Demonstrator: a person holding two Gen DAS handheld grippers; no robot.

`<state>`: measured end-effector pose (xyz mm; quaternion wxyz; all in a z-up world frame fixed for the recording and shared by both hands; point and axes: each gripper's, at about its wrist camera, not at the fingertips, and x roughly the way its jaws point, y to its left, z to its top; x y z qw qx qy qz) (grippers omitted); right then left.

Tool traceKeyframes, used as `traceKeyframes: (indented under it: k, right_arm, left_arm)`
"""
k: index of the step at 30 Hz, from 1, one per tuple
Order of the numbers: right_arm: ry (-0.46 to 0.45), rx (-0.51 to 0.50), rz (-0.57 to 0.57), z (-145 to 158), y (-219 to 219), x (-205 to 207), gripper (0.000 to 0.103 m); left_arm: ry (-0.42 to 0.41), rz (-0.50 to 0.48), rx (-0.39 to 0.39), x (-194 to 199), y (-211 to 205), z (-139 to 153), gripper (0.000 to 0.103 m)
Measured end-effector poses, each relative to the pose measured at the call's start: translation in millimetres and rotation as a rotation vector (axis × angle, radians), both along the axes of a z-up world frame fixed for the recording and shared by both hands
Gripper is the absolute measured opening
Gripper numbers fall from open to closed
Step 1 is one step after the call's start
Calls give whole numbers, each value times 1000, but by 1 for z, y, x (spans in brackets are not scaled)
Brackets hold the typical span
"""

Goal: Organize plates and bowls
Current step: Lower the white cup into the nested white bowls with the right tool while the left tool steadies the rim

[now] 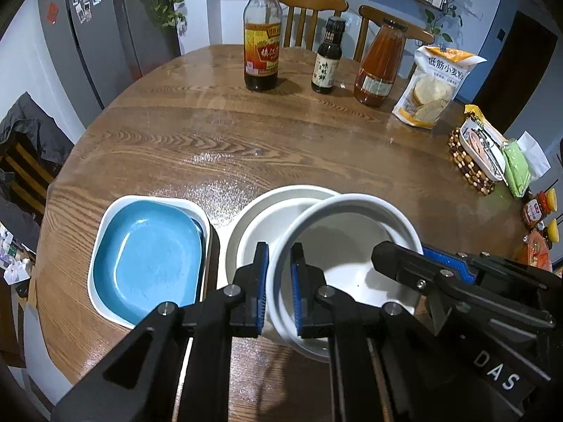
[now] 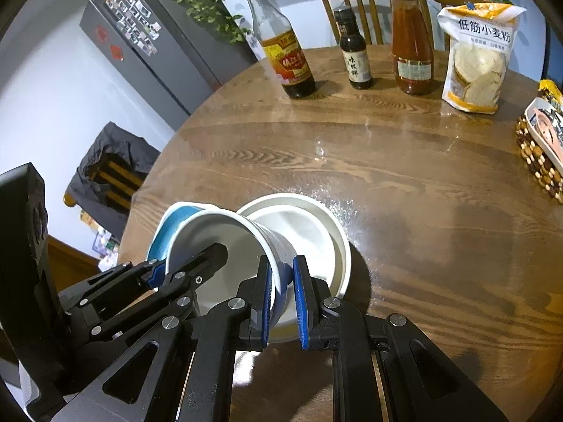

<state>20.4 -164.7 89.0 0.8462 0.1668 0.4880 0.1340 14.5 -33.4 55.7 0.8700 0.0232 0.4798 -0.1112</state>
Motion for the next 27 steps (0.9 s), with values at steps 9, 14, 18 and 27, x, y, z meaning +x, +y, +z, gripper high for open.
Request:
traceKeyframes:
  k: [9, 14, 18, 27]
  right_arm:
    - [40, 8, -8, -14, 5, 9, 16]
    - [65, 12, -15, -23, 5, 14, 16]
    - [79, 14, -21, -27, 4, 17, 16]
    - [95, 13, -30, -31, 3, 20, 16]
  left_arm:
    - [42, -6, 7, 11, 5, -14, 12]
    - [73, -12, 9, 17, 5, -22, 12]
    - [87, -16, 11, 22, 3, -26, 12]
    - [104, -27, 13, 27, 0, -32, 12]
